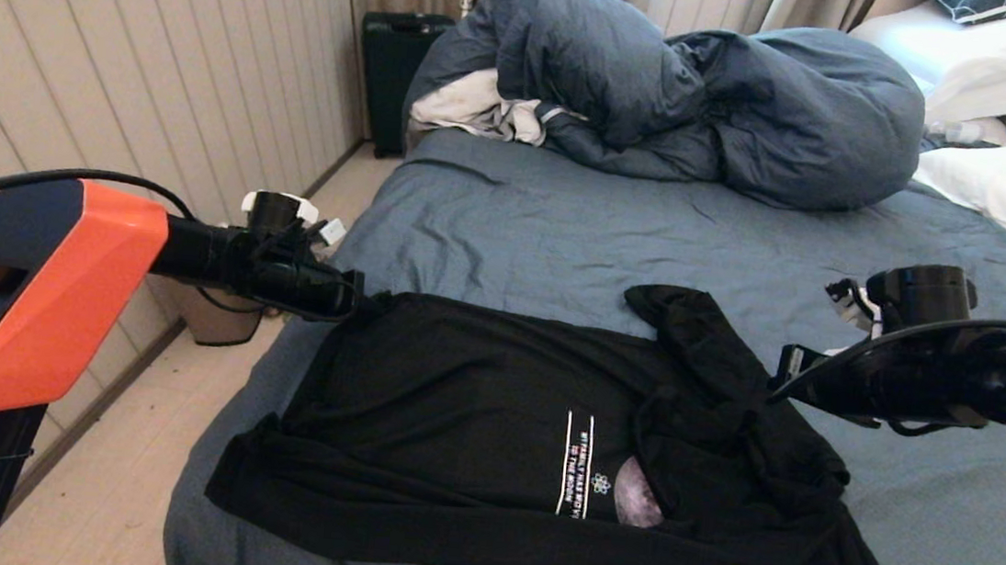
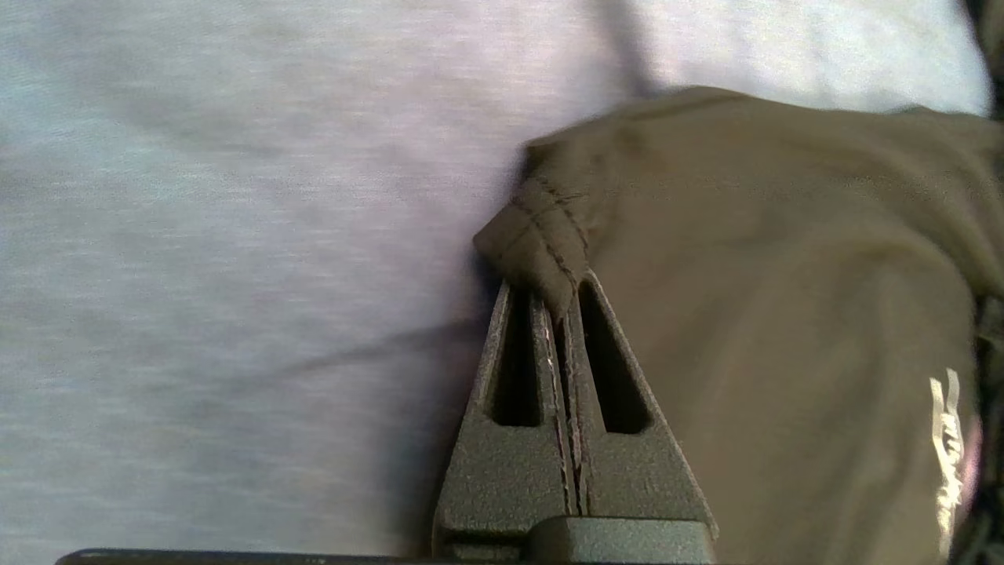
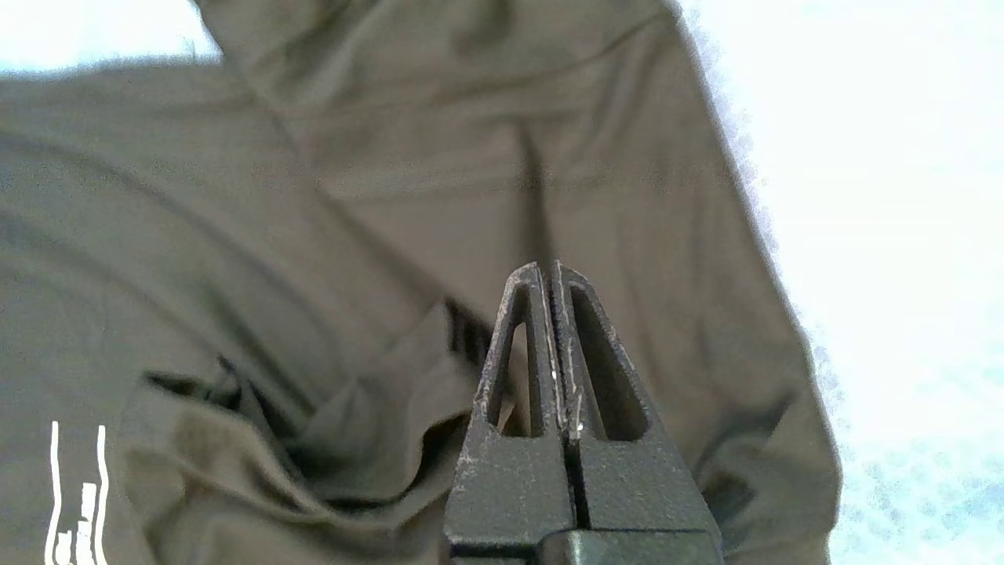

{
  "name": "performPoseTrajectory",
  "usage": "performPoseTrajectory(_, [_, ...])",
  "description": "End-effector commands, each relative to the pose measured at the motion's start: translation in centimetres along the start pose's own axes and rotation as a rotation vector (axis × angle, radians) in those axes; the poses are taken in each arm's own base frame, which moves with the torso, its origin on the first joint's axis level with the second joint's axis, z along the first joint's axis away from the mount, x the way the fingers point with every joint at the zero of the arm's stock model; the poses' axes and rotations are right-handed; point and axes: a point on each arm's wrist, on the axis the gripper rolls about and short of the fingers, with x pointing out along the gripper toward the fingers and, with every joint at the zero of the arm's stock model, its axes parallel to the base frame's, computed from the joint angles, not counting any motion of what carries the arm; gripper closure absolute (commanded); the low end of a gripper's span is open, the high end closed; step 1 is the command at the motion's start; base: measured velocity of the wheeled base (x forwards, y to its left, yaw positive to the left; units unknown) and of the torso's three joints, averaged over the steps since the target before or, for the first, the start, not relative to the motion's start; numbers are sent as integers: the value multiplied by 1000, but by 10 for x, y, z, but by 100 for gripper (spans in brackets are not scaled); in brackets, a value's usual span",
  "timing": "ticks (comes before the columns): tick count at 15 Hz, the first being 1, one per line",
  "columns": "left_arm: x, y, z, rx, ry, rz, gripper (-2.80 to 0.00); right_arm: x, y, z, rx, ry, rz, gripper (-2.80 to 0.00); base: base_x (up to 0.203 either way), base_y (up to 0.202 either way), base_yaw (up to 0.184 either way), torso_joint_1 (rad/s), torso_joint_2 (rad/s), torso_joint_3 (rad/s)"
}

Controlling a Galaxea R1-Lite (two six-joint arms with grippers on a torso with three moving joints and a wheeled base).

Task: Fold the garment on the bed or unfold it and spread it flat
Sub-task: Fold the black T-shirt

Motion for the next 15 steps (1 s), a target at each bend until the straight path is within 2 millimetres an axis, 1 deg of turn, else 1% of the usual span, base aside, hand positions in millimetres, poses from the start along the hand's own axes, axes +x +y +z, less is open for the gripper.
performPoseTrajectory(1, [-11, -5, 7, 7, -23, -1, 0, 2, 0, 1, 4, -1, 0, 0, 0, 0, 0, 0, 0, 0])
performPoseTrajectory(3, [-31, -5, 17, 6, -62, 13, 0, 12, -3, 2, 12, 9, -9, 0, 0, 0, 0, 0, 0, 0])
performPoseTrajectory(5, [-46, -4, 19, -1, -75, 28, 0, 36, -8, 11, 30, 7, -21, 0, 0, 0, 0, 0, 0, 0])
performPoseTrajectory(6, [-52, -5, 17, -4, -72, 32, 0, 47, -12, 16, 37, 2, -28, -280, 0, 0, 0, 0, 0, 0])
performPoseTrajectory(7, [-56, -7, 15, -5, -71, 34, 0, 56, -17, 20, 45, -4, -39, -280, 0, 0, 0, 0, 0, 0])
performPoseTrajectory(8, [-59, -10, 15, 3, -78, 32, 0, 59, -20, 26, 50, -22, -49, -280, 0, 0, 0, 0, 0, 0])
performPoseTrajectory(10, [-62, -12, 15, 4, -79, 33, 0, 59, -23, 32, 45, -42, -57, -280, 0, 0, 0, 0, 0, 0])
performPoseTrajectory(12, [-61, -10, 12, -1, -76, 49, 0, 68, -29, 29, 51, -26, -71, -280, 0, 0, 0, 0, 0, 0])
performPoseTrajectory(15, [-60, -10, 12, -1, -77, 54, 0, 82, -30, 27, 51, -12, -69, -280, 0, 0, 0, 0, 0, 0])
